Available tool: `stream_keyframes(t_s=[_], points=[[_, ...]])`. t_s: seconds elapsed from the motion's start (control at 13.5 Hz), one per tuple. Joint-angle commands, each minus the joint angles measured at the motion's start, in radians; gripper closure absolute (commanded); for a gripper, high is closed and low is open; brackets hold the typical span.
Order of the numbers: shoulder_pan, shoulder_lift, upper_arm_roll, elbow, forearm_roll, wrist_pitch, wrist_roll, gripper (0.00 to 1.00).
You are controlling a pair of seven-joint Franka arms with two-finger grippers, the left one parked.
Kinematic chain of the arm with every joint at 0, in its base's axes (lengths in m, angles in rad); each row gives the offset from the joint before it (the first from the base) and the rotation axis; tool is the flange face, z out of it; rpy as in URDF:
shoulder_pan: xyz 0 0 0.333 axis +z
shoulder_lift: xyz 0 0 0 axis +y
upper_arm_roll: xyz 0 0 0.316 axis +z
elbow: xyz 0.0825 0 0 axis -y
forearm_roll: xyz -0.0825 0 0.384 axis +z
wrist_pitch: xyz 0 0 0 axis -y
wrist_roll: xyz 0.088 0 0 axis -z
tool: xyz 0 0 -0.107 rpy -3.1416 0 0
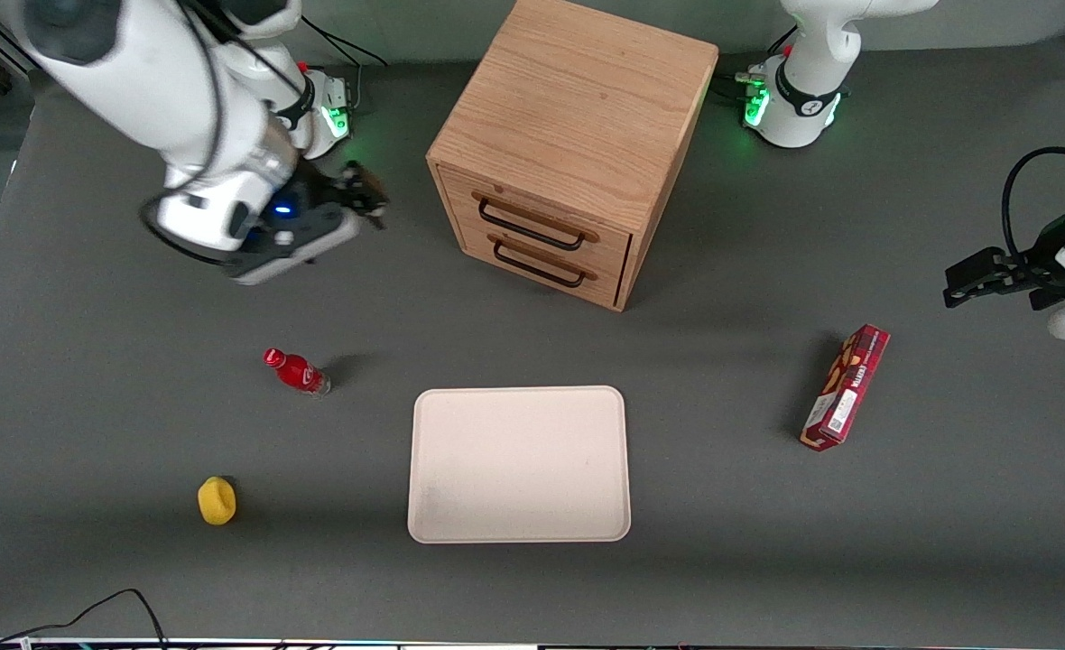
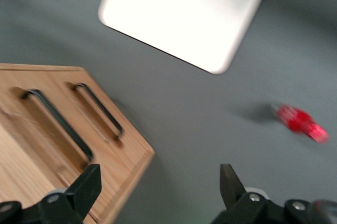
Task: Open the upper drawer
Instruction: 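Move the right gripper toward the upper drawer's black handle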
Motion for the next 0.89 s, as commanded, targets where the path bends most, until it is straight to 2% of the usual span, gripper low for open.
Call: stream_keyframes(t_s=[0.0, 0.15, 0.22, 0.44, 0.81], points=[[0.042, 0.130, 0.037, 0.076, 0.013, 0.069, -0.120, 0.00], [0.046, 0.175, 0.070, 0.074, 0.003, 0.084, -0.362, 0.00], [0.049, 0.197, 0.073, 0.071, 0.005, 0.090, -0.403, 0.00], [0.086, 0.232, 0.088, 0.038, 0.011, 0.090, -0.418, 0.00], [0.126, 0.275, 0.093, 0.004, 0.002, 0.093, -0.556, 0.00]])
